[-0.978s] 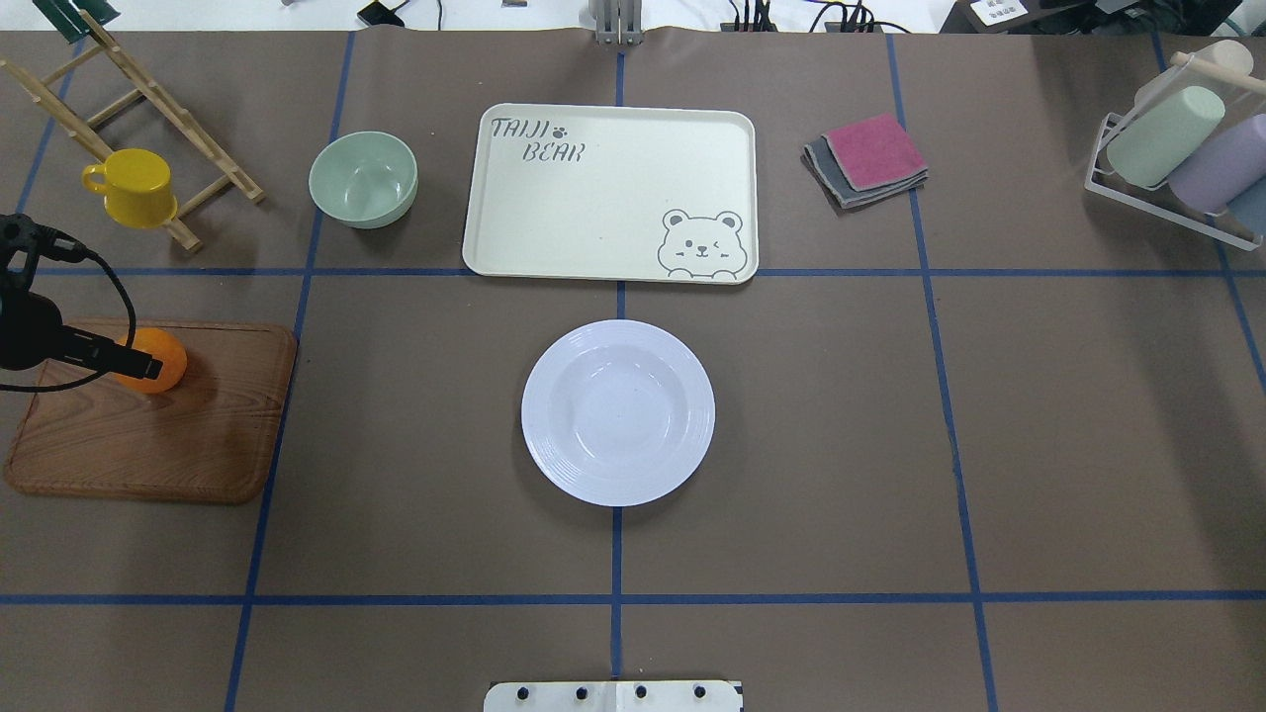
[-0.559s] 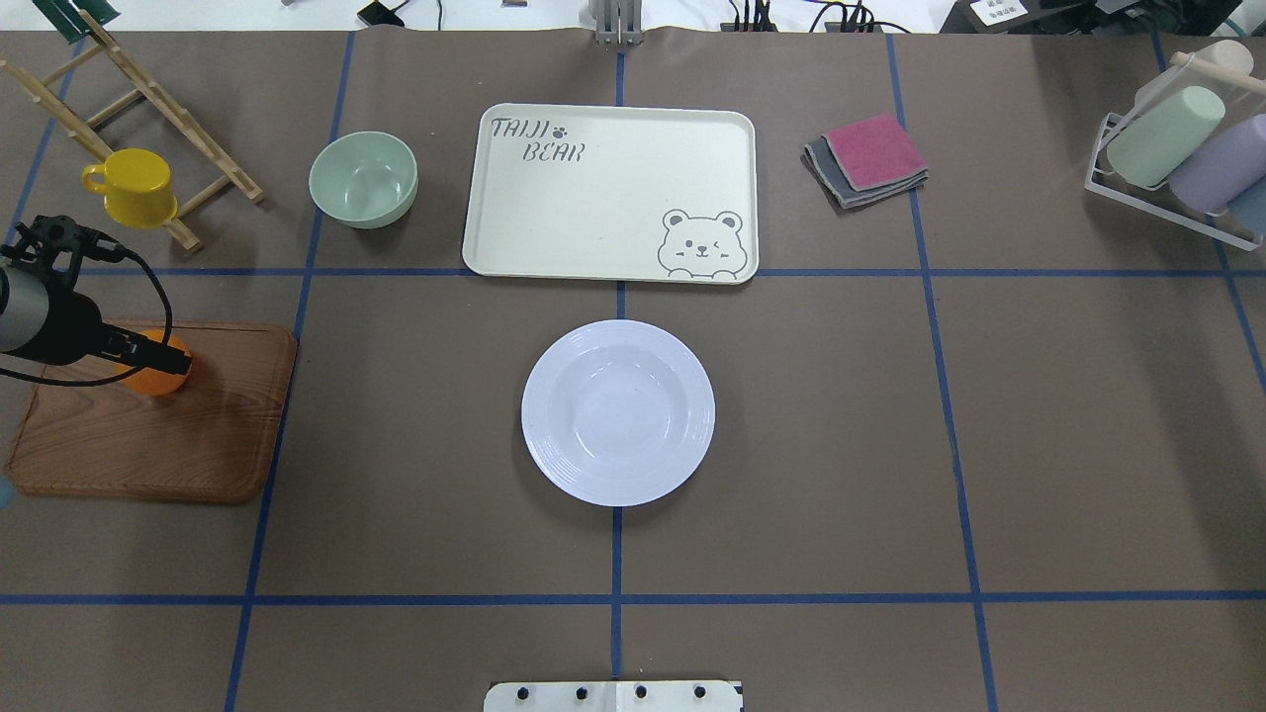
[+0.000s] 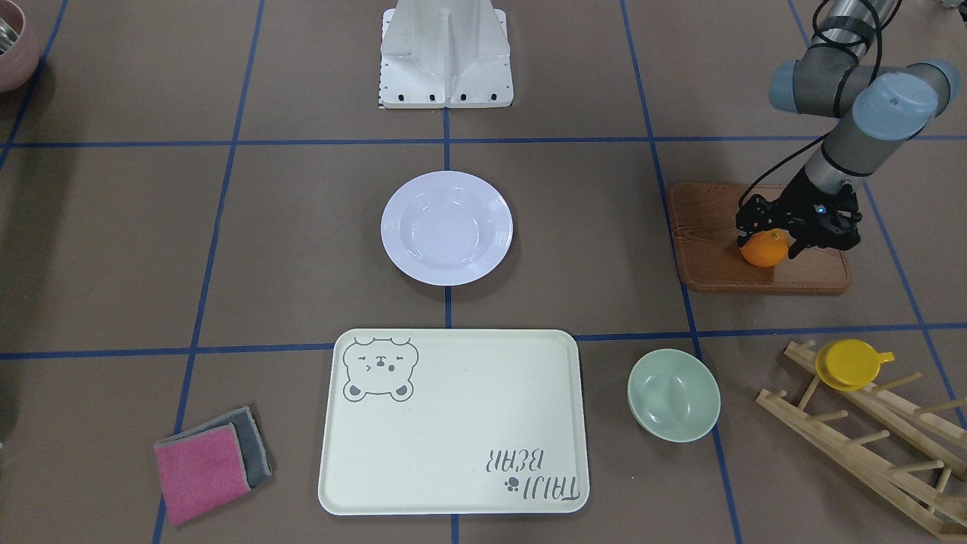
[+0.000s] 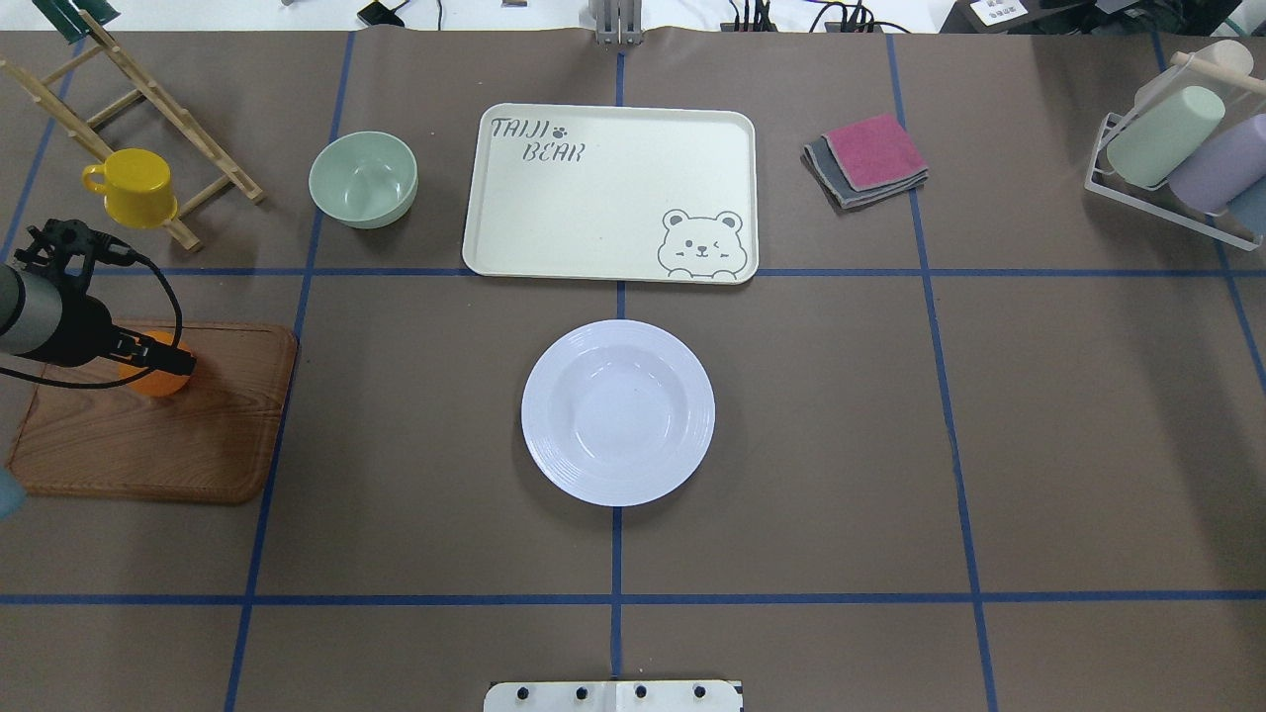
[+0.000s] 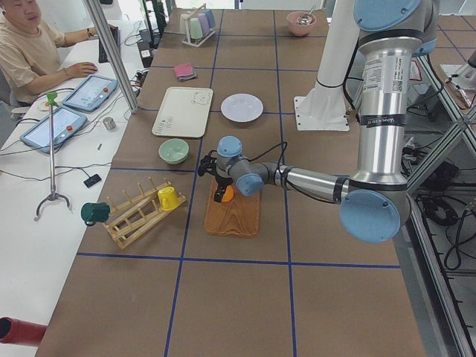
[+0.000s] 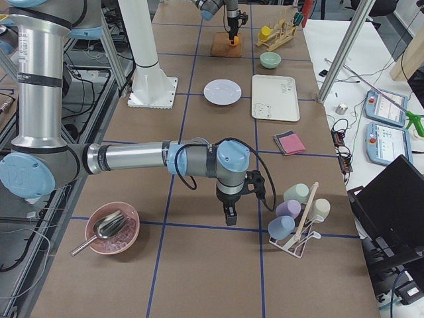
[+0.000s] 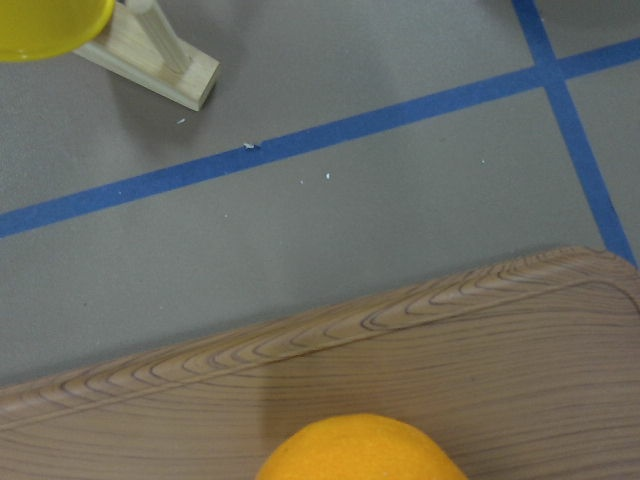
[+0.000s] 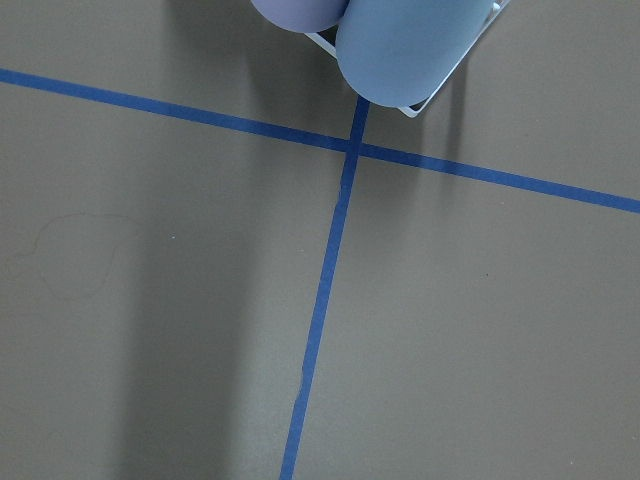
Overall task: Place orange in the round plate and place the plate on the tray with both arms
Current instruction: 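Lower the left gripper onto the orange on the wooden board and grasp it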
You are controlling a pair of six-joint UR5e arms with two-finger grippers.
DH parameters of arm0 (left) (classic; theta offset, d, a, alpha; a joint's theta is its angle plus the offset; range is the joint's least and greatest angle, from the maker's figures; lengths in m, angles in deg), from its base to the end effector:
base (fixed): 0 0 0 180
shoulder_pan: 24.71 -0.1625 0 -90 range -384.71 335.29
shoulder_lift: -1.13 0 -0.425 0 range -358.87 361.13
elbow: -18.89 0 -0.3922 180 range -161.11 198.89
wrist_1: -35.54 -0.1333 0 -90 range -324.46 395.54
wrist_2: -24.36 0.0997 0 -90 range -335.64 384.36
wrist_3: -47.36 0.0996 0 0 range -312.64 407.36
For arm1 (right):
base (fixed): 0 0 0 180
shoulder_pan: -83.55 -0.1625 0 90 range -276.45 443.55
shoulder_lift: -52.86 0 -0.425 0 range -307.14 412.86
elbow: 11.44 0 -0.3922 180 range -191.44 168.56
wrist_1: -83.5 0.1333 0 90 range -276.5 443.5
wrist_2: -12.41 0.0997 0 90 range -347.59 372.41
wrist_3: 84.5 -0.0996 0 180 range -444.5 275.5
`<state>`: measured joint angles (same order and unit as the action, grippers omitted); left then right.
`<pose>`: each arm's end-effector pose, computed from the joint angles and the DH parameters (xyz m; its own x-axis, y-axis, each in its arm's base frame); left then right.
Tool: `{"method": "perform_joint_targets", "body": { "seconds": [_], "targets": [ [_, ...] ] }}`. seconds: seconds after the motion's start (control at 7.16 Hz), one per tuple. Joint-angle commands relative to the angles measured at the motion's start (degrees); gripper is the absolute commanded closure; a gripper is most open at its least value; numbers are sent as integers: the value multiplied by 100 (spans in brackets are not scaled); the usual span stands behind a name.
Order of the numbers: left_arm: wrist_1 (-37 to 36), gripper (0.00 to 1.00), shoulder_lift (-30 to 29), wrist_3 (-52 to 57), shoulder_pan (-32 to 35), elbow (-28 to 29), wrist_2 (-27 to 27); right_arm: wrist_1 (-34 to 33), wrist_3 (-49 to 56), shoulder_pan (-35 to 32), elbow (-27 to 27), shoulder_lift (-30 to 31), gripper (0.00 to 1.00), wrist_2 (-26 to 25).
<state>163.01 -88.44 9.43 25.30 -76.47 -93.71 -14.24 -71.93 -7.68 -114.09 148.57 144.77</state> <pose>0.2682 -0.4543 0.5515 0.6641 0.2912 -0.6886 -0.0841 0.9443 0.3183 0.0757 -0.4442 0.6130 0.7255 -0.1929 0.6606 0.1398 0.9812 0.1330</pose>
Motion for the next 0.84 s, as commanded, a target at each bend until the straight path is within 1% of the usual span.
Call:
{"method": "perform_joint_targets", "body": {
  "seconds": [0.0,0.14,0.28,0.42,0.56,0.7],
  "targets": [
    [-3,100,36,4,-53,-157,-5,0,0,0,-9,0,0,0],
    [-72,100,-16,-13,-53,-402,-66,0,0,0,-17,0,0,0],
    [-525,100,-200,-48,-61,-605,-75,0,0,0,-17,0,0,9],
    [-1174,100,-697,-231,-61,-703,-67,0,0,9,-17,-9,0,9],
    [-1694,100,-1364,-807,-174,-695,-49,0,0,44,-17,-35,0,61],
    [-2204,100,-2023,-1370,-532,-677,-5,0,-17,79,-17,-87,0,88]
  ]
}}
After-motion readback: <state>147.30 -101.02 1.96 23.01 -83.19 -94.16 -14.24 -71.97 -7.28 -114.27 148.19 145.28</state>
